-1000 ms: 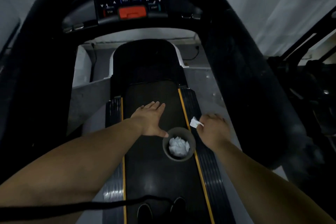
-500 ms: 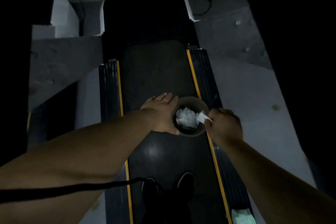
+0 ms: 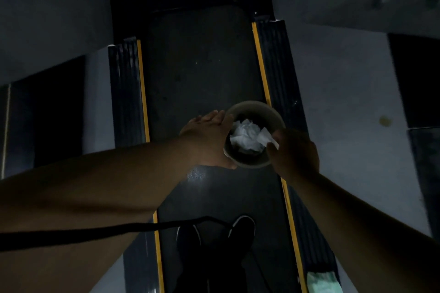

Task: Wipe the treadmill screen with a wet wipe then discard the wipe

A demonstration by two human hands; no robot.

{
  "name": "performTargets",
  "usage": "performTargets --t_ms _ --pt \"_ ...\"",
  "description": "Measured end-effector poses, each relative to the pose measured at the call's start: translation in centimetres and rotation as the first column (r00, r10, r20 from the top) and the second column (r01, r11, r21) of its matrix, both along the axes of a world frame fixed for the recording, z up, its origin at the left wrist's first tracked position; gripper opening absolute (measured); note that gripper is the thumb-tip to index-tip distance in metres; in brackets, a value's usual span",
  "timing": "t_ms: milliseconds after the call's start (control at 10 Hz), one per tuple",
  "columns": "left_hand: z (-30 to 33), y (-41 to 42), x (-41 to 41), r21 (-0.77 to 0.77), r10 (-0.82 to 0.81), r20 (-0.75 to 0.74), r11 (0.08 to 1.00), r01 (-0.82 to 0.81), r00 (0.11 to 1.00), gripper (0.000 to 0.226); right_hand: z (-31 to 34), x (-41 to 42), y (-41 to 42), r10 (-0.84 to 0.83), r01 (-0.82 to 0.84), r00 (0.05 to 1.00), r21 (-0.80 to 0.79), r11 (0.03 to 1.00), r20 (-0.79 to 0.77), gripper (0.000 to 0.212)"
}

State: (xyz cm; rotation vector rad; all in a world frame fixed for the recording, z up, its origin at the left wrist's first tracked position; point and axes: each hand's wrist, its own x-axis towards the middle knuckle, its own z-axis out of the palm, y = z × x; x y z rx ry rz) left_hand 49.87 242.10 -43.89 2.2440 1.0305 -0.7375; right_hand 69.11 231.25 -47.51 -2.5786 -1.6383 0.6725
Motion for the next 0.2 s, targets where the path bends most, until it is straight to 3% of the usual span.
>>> performTargets --t_ms 200 --pt "-1.79 -0.08 0.19 -0.01 0.028 0.01 1.0 -0.028 1.0 0.127 -2.16 0.56 -1.22 0.018 -0.019 1.0 -0.035 0.999 -0.017 0.026"
